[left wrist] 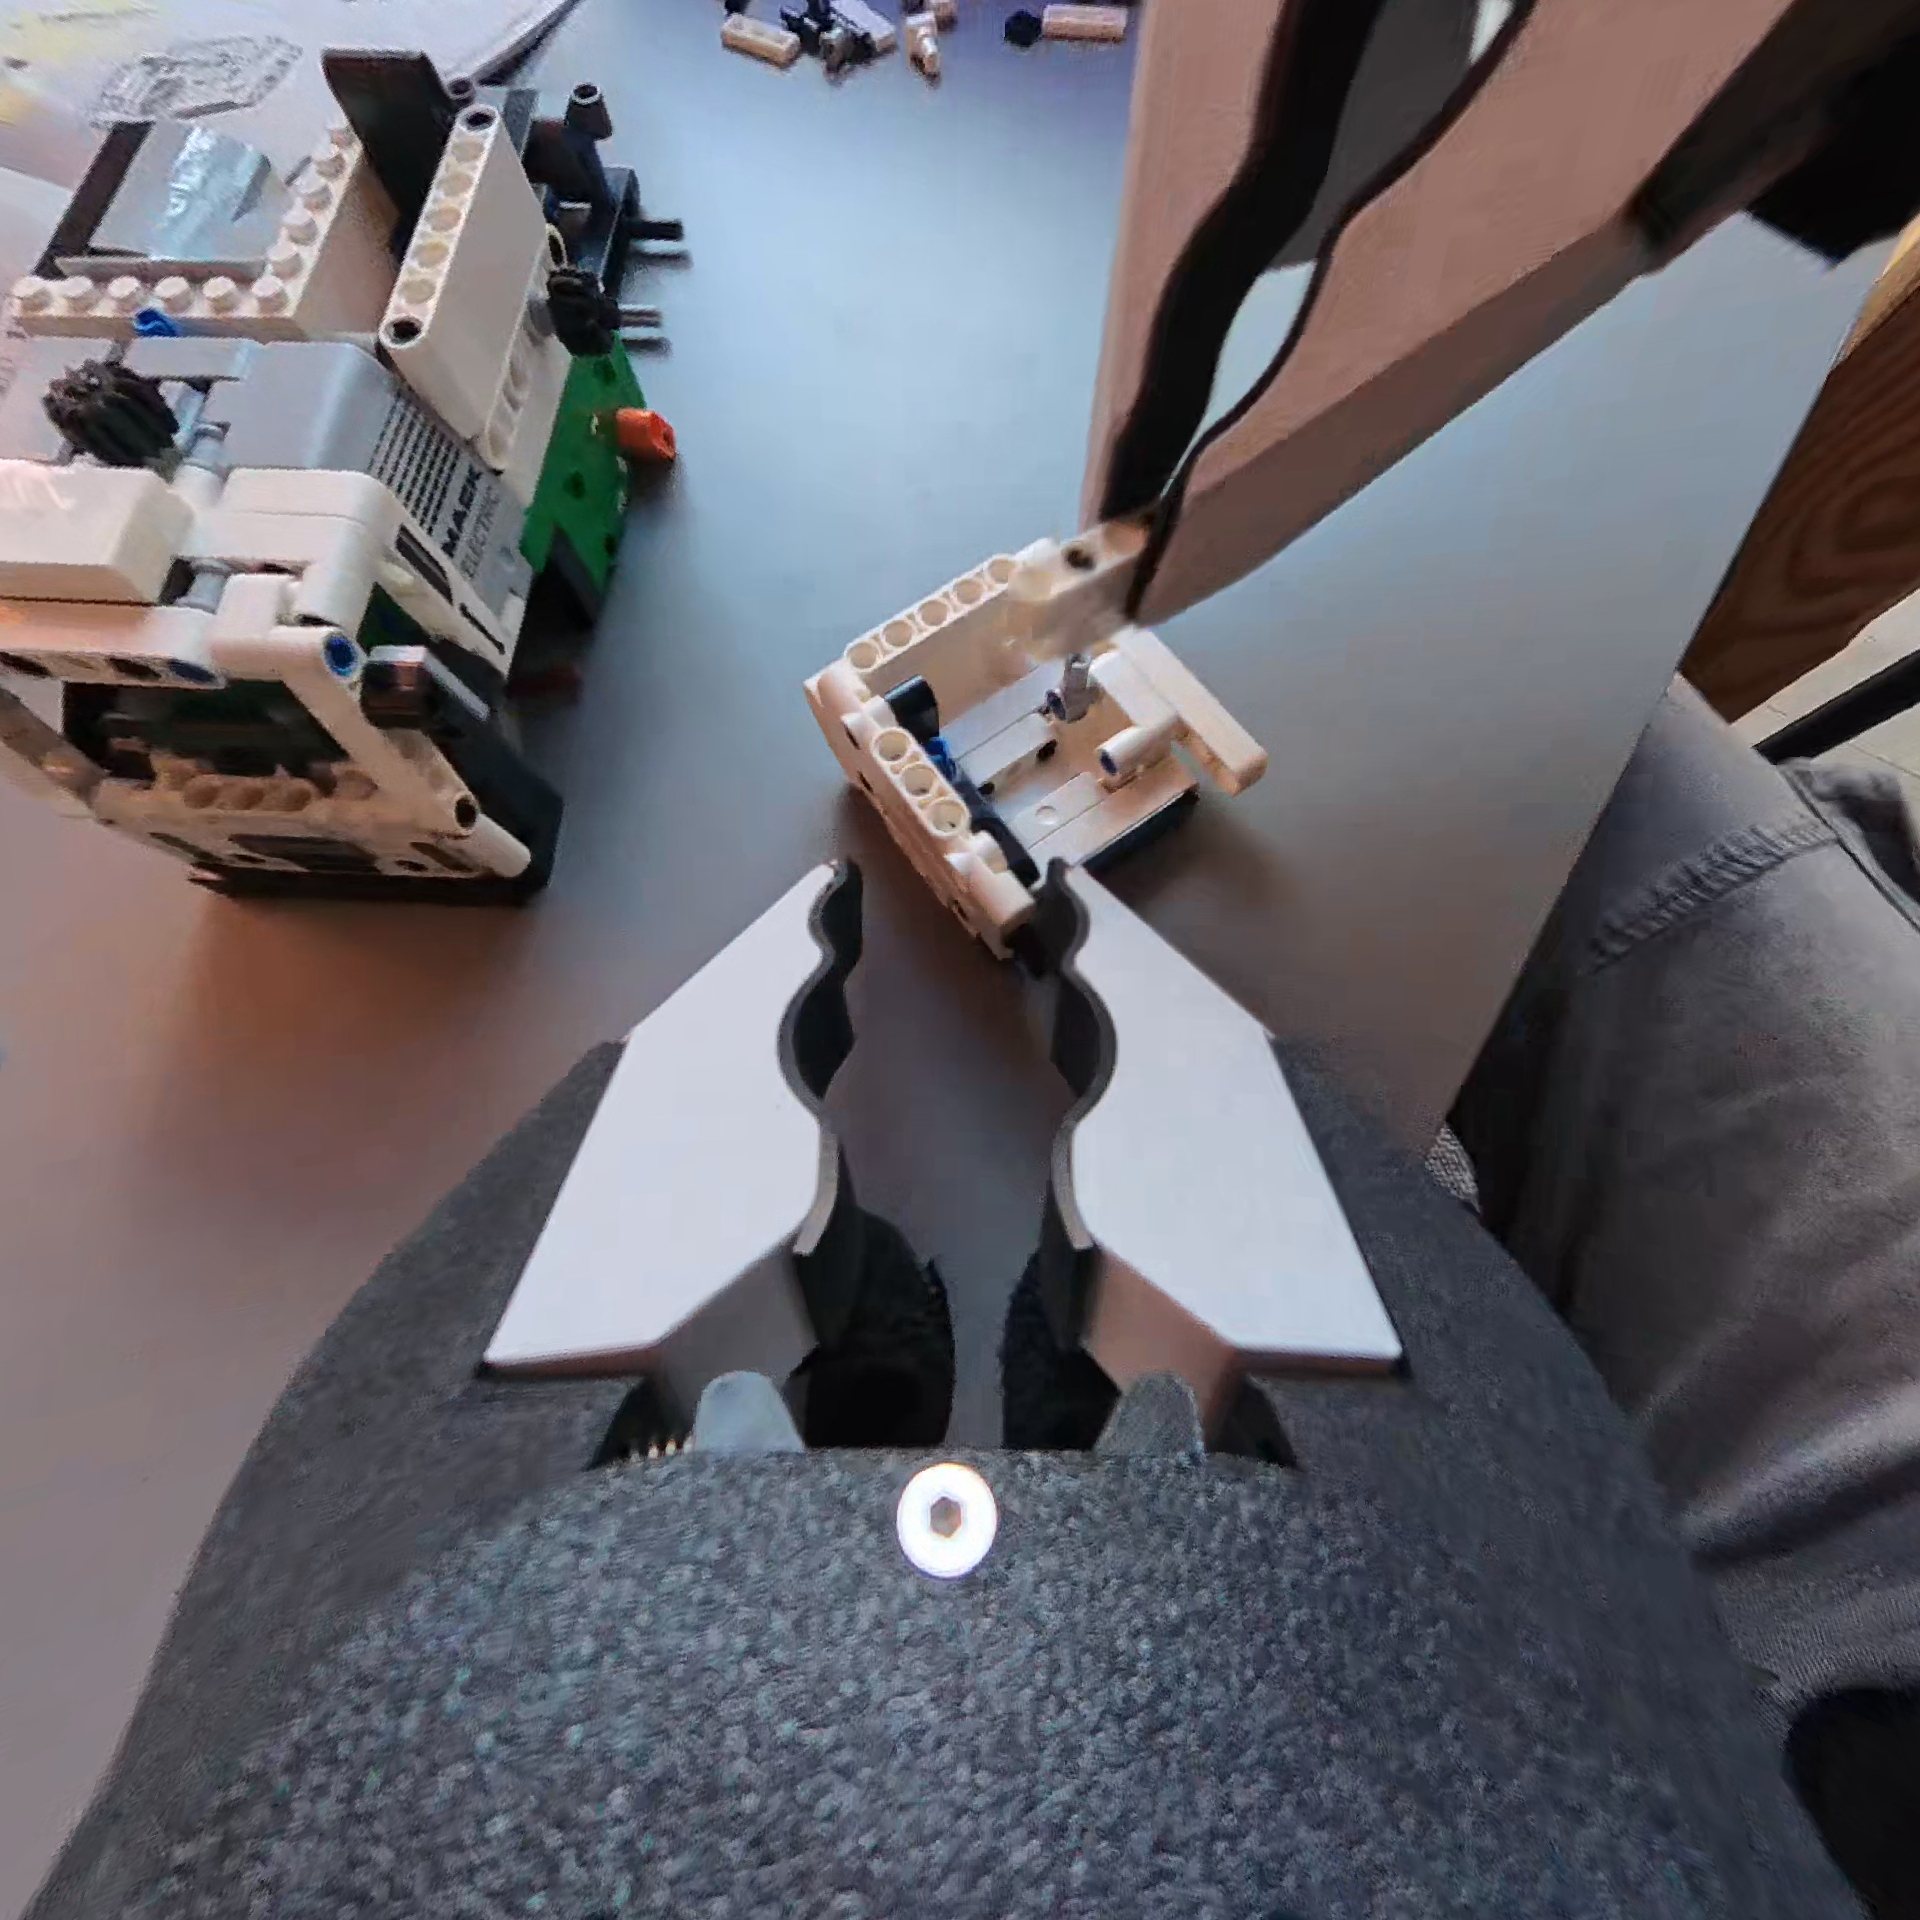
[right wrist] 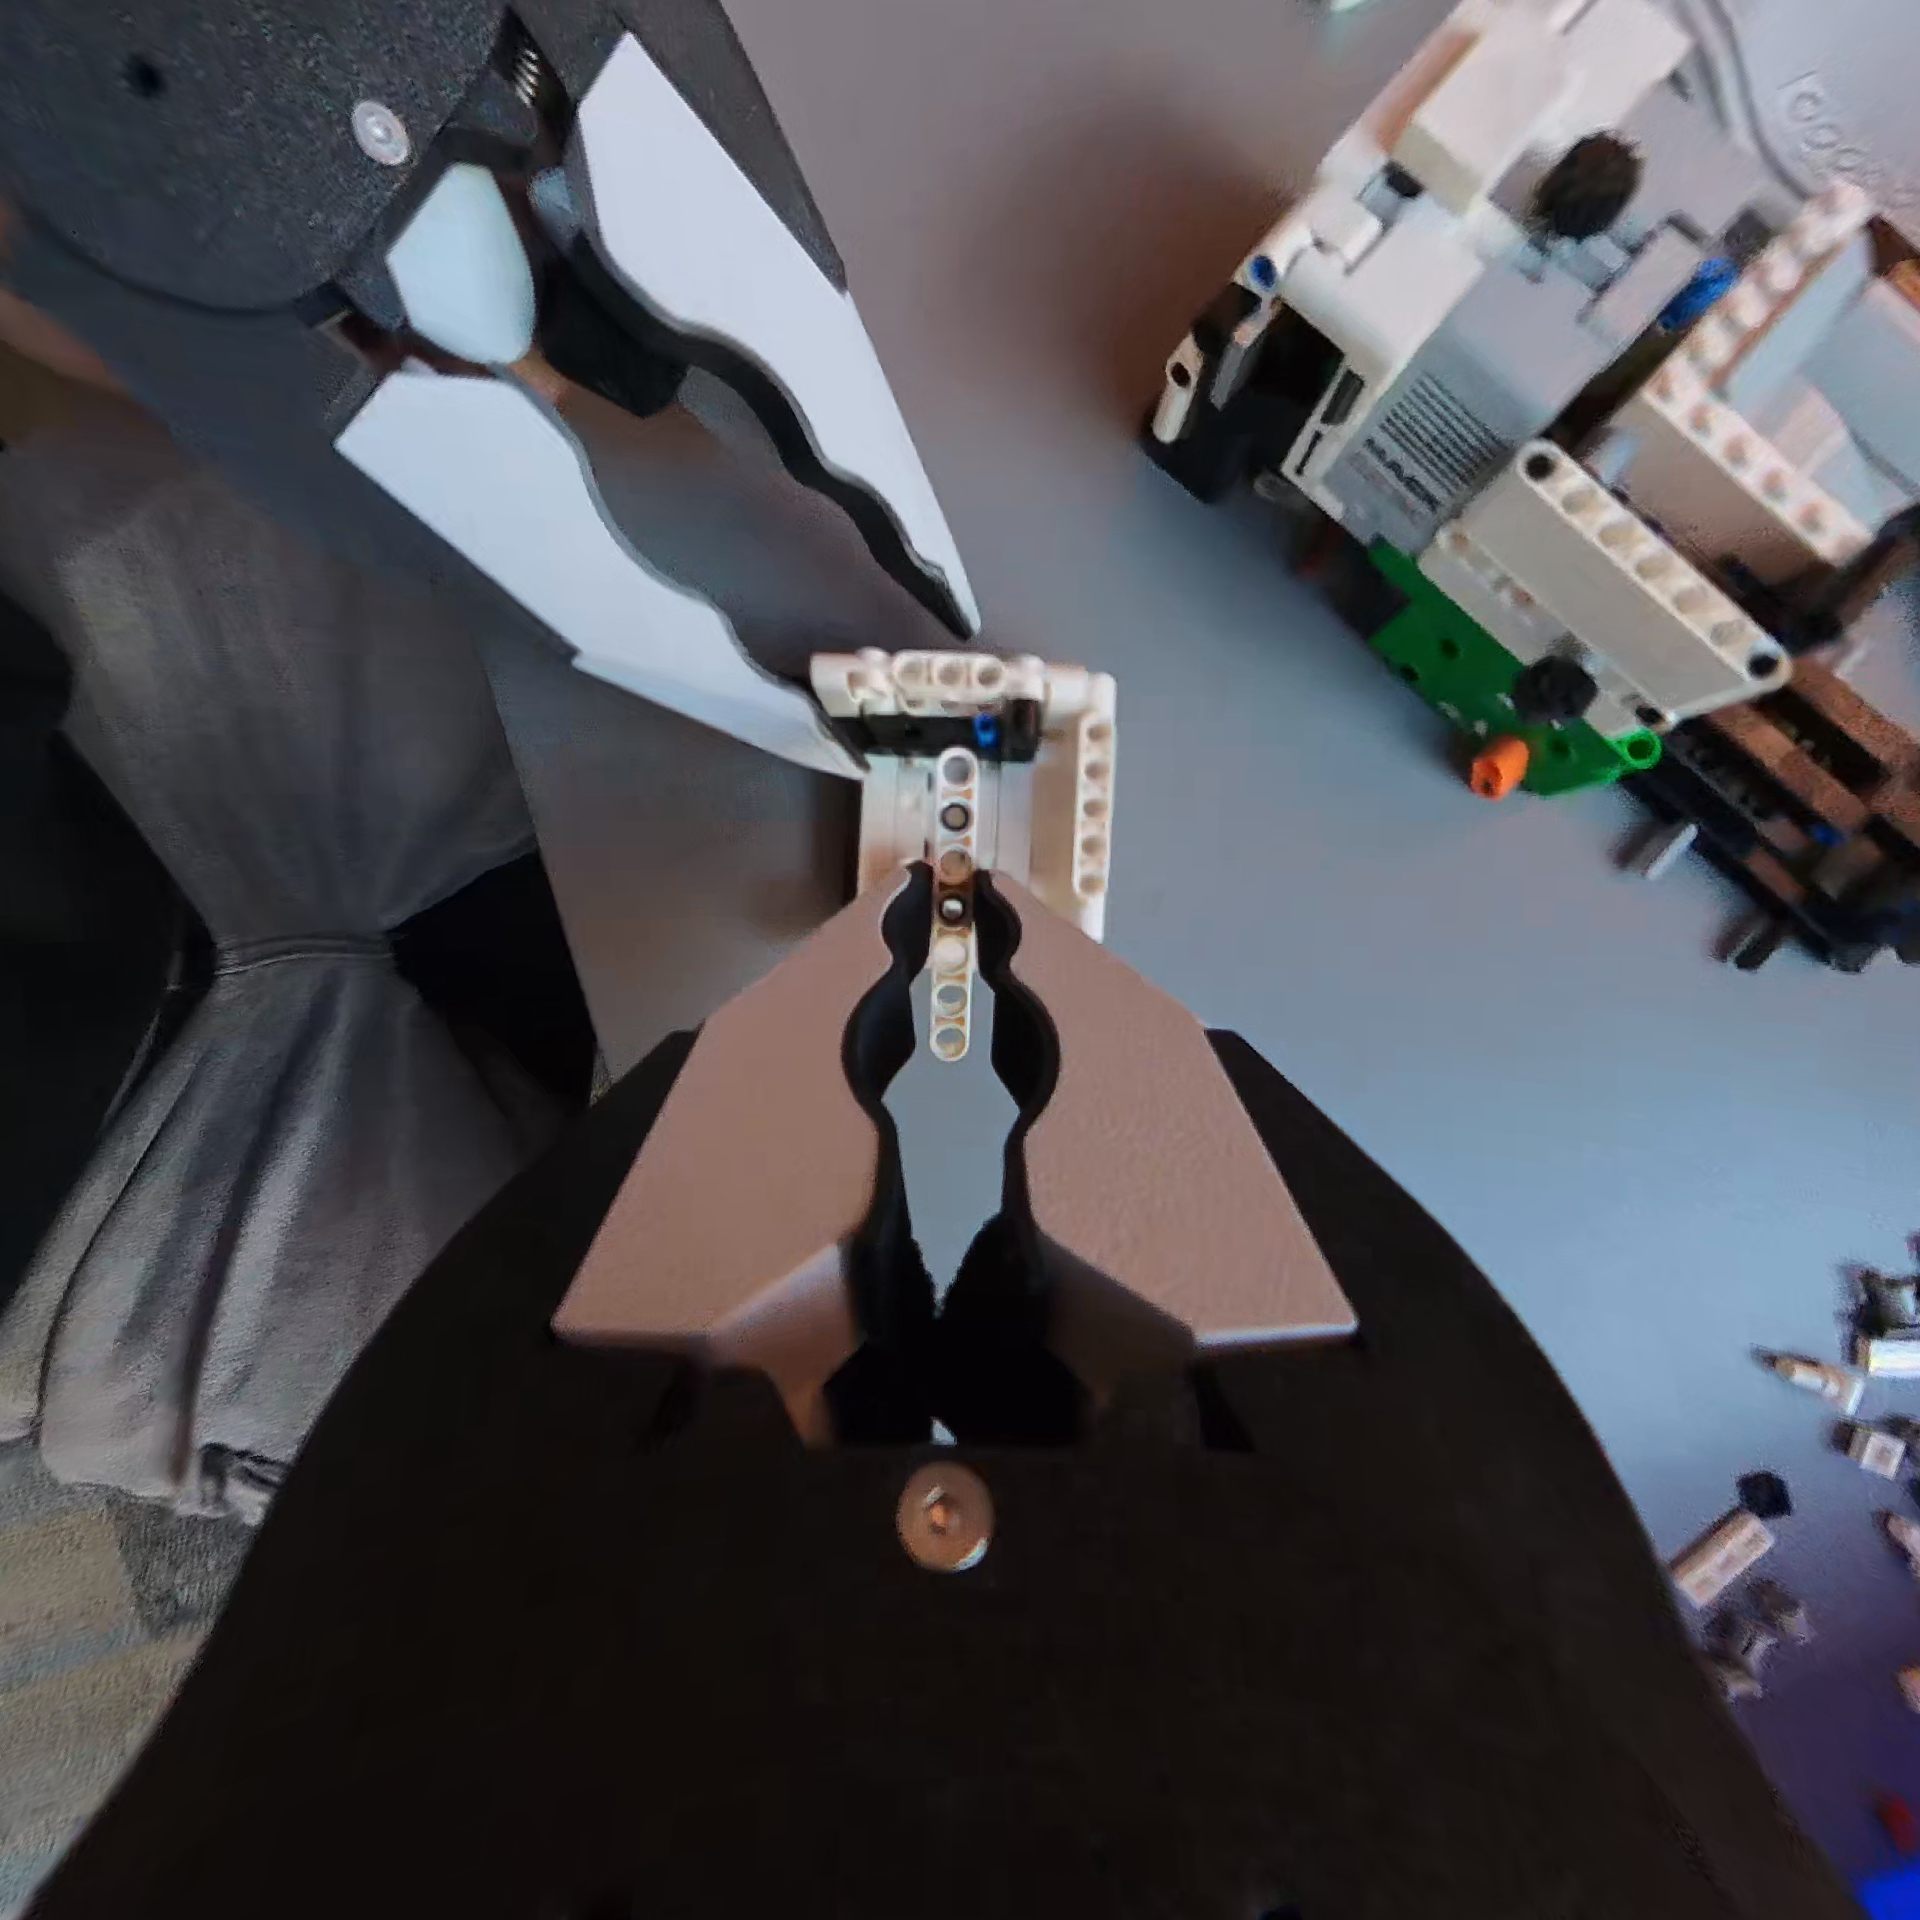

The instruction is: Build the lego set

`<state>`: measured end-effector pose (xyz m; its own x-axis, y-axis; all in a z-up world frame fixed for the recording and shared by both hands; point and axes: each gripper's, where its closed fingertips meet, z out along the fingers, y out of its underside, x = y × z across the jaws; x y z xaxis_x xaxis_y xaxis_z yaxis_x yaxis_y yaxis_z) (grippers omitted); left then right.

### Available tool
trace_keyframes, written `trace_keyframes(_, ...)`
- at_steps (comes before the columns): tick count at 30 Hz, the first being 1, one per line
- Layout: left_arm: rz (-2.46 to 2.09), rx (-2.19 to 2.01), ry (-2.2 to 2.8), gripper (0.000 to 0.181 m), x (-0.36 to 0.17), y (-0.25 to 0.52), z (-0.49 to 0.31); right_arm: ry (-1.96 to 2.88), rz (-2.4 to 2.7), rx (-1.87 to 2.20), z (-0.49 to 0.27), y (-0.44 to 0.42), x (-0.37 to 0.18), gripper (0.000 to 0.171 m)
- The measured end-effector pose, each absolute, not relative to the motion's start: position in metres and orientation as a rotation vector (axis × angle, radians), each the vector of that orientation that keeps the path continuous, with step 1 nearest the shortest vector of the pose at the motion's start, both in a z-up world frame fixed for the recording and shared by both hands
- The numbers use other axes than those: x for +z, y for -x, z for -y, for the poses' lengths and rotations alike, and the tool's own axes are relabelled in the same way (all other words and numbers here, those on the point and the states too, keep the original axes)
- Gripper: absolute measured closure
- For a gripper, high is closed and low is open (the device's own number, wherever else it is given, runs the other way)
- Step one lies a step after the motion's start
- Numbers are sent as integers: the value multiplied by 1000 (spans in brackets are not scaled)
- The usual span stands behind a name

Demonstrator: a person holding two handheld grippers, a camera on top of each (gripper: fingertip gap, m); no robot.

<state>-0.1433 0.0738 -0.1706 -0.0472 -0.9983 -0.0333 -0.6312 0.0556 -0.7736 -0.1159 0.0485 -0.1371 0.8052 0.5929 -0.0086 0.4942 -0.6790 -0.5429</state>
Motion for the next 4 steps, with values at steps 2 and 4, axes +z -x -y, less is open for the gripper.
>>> trace_keyframes(2, -1775, -821, 1628, 157, -171, 141, -70, 2524, 845, 225, -58, 120, -146, 165)
trace_keyframes(4, -1786, -827, 1625, 162, -172, 139, -70, 2599, 857, 244, -61, 122, -153, 165)
